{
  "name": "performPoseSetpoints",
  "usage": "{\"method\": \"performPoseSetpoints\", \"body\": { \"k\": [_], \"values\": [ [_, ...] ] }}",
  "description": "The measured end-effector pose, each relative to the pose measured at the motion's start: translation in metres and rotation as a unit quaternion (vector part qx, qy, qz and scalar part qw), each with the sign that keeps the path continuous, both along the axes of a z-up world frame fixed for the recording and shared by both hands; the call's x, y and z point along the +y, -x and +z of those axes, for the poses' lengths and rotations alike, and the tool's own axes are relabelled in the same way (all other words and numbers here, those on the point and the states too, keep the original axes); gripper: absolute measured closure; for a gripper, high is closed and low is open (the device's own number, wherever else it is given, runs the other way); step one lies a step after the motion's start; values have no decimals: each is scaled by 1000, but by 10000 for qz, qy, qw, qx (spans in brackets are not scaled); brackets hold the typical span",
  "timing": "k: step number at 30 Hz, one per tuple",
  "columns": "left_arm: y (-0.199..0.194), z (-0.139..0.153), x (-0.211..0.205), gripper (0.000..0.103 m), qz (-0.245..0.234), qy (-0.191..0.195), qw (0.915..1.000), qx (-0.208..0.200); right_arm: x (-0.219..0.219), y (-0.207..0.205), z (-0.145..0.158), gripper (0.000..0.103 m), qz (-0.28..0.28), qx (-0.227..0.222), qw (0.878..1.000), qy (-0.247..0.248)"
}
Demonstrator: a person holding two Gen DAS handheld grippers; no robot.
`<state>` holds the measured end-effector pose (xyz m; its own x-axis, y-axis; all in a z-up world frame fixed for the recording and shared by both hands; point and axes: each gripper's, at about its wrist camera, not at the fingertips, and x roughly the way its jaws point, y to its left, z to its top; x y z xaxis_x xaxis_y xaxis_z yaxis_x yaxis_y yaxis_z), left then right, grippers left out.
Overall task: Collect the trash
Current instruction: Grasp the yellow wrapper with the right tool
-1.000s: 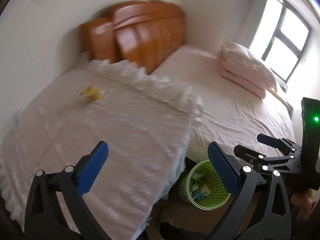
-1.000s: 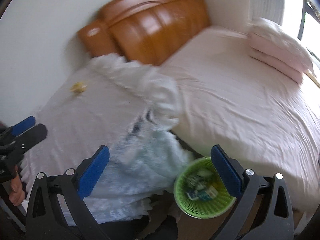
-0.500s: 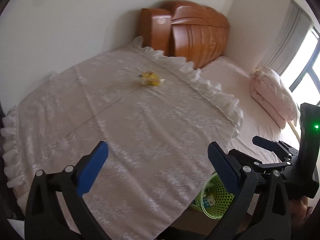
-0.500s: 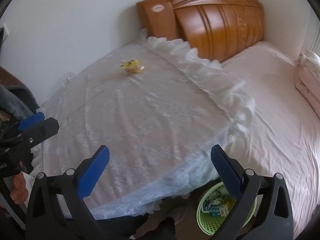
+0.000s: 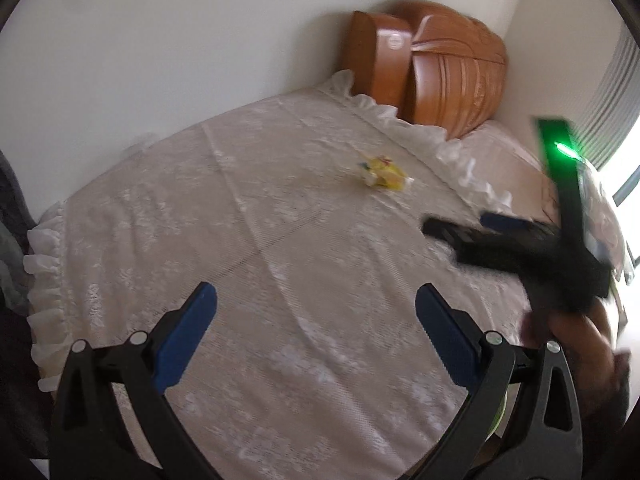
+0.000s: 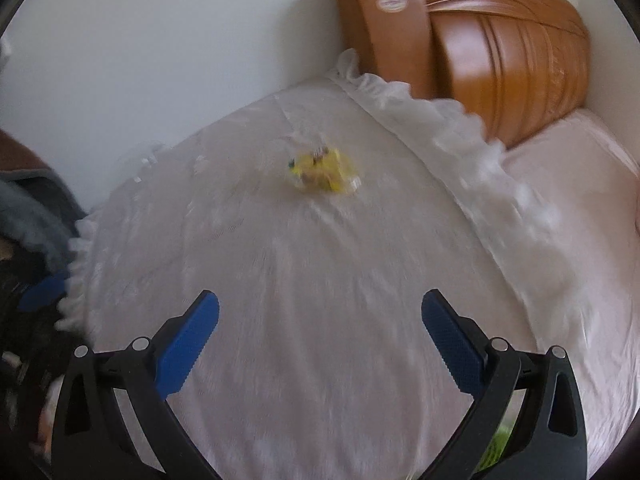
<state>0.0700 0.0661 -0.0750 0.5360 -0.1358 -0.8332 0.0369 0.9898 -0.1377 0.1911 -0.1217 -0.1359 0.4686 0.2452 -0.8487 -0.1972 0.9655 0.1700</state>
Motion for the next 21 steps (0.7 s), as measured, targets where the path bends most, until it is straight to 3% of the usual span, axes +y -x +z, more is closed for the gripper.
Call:
{"method": "performPoseSetpoints", "body": {
  "k": [6,12,14,19,21],
  "values": [
    [-23,-9,25,8,205,18,9997,89,32,-63,-30,3,-211,160,9994,229],
    [-39,-18,44,8,447,93,9989,131,46,-82,-44,3,-89,176,9985,506],
    [-41,-21,50,8,554,116,9983,159,46,-83,-48,26,-48,226,9984,509],
    [-45,-27,64,8,804,92,9965,211,35,-85,-47,56,-79,236,9992,299],
    [-48,-31,74,8,934,92,9953,236,31,-84,-45,62,-96,218,9994,243]
  ]
}}
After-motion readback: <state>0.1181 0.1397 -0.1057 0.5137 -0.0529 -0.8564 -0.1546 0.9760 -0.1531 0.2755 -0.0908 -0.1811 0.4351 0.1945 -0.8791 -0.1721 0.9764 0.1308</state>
